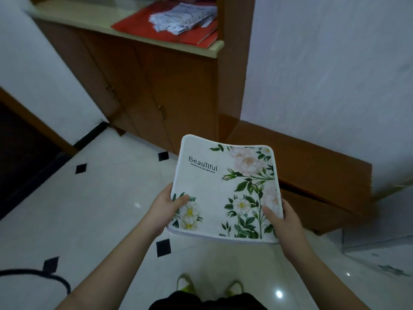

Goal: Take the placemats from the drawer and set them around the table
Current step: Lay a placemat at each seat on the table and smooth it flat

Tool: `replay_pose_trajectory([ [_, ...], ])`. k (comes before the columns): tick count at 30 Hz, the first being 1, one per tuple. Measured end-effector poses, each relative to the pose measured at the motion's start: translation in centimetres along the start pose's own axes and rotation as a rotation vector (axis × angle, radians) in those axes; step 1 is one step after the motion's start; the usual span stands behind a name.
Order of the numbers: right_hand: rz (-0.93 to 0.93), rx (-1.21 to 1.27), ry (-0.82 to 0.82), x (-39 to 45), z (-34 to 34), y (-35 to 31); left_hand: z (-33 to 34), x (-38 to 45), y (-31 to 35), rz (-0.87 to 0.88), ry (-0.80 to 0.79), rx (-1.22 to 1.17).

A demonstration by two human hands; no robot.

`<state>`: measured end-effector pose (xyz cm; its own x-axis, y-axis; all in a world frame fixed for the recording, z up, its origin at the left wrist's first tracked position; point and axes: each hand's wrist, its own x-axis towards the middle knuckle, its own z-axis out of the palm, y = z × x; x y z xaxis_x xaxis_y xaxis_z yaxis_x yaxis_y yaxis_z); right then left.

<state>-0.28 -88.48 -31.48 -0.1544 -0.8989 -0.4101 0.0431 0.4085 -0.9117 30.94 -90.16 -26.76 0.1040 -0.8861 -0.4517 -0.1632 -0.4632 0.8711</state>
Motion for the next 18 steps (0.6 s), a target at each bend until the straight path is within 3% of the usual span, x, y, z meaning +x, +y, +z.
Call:
replay_pose_trajectory([
  [12, -0.250, -0.335, -0.469, -7.0, 14.1, -0.7, -12.3, -15.7, -9.9, -0.053, 0.476, -0.188],
  [18, -0.228, -0.349, -0.685, -15.3, 25.5, 1.0, -19.7, -27.5, -16.9, -0.096, 0.760, -0.327],
])
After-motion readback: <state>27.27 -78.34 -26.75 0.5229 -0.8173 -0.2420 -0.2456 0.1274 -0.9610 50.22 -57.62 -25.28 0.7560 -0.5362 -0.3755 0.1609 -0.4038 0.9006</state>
